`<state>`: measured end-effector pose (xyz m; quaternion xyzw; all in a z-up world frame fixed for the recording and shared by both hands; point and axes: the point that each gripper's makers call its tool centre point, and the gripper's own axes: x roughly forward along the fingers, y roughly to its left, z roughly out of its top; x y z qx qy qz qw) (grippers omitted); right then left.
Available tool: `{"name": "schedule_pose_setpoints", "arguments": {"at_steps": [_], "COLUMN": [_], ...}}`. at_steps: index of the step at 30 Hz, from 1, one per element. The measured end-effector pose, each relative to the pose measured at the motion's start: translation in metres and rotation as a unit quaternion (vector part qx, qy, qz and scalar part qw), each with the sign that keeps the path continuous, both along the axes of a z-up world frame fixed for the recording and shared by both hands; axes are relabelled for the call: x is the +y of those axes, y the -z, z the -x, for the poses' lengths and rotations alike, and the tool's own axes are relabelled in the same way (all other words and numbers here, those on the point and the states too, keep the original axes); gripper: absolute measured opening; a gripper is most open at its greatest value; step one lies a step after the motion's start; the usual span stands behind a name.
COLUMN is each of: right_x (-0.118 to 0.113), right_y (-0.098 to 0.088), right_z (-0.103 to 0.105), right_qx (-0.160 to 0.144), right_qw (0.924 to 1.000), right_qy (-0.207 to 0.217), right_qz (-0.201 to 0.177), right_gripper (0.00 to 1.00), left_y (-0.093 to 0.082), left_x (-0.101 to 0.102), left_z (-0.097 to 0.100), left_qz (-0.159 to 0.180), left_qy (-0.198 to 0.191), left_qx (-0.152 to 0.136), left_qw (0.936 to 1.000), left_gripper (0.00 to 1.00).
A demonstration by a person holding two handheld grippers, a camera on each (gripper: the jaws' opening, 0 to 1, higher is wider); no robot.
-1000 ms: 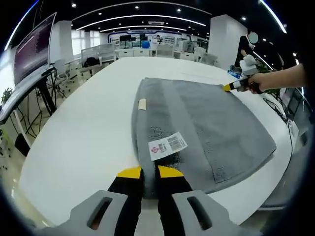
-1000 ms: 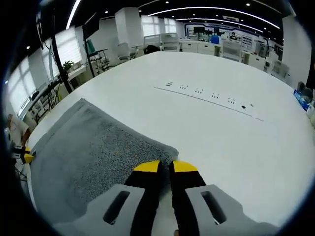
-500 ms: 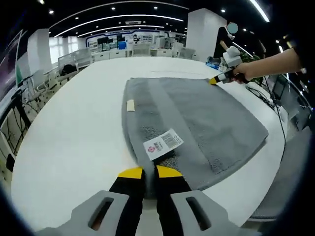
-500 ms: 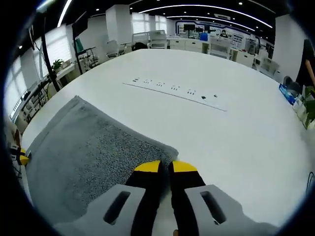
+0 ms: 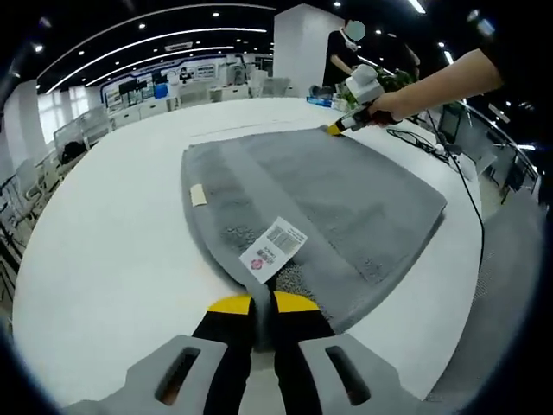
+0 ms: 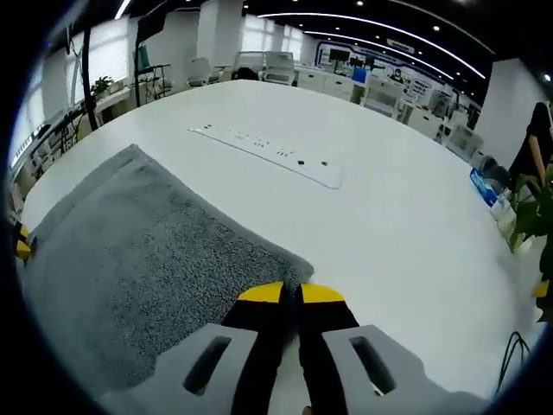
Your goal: Fold the towel on the table until its edges align and the towel forms a compact rectangular stack.
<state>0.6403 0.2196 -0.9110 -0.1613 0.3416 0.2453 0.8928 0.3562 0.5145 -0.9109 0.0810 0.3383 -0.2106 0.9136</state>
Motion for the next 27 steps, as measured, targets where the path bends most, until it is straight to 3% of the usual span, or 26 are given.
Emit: {"name": "schedule_pose_setpoints", "arguments": {"at_steps": [5, 9, 16, 19, 22, 24, 27], "right_x": [-0.006, -0.006, -0.005, -0.005, -0.007, -0.007, -0.007], "right_y": [-0.004, -0.006, -0.007, -0.007, -0.007, -0.008, -0.015], "right_z": [0.002, 0.004, 0.003, 0.002, 0.0, 0.003, 0.0], "right_qx": [-0.013, -0.013, -0.012, -0.015, -0.002, 0.026, 0.024], "right_qw": [0.9998, 0.9995, 0.9996, 0.9998, 1.0, 0.999, 0.9988], "right_qy": [-0.008, 0.001, 0.004, -0.012, 0.007, 0.03, 0.029], "right_qz": [-0.01, -0.028, -0.025, 0.003, -0.004, -0.019, -0.032], "right_gripper": [0.02, 0.01, 0.02, 0.02, 0.03, 0.04, 0.08], "left_y": [0.001, 0.002, 0.002, 0.003, 0.002, 0.001, -0.001], "left_x": [-0.019, -0.021, -0.018, -0.016, -0.015, -0.012, -0.008], "left_z": [-0.004, -0.004, -0.005, -0.006, -0.006, -0.005, -0.004], "left_qz": [-0.007, -0.017, -0.015, -0.008, -0.012, -0.022, -0.032], "left_qy": [0.022, 0.027, 0.016, -0.004, -0.018, -0.026, -0.033], "left_qx": [-0.005, -0.01, -0.007, -0.004, -0.002, -0.005, -0.008], "left_qw": [0.9997, 0.9994, 0.9997, 1.0, 0.9998, 0.9994, 0.9989], "left_gripper": [0.07, 0.07, 0.07, 0.07, 0.08, 0.1, 0.18]}}
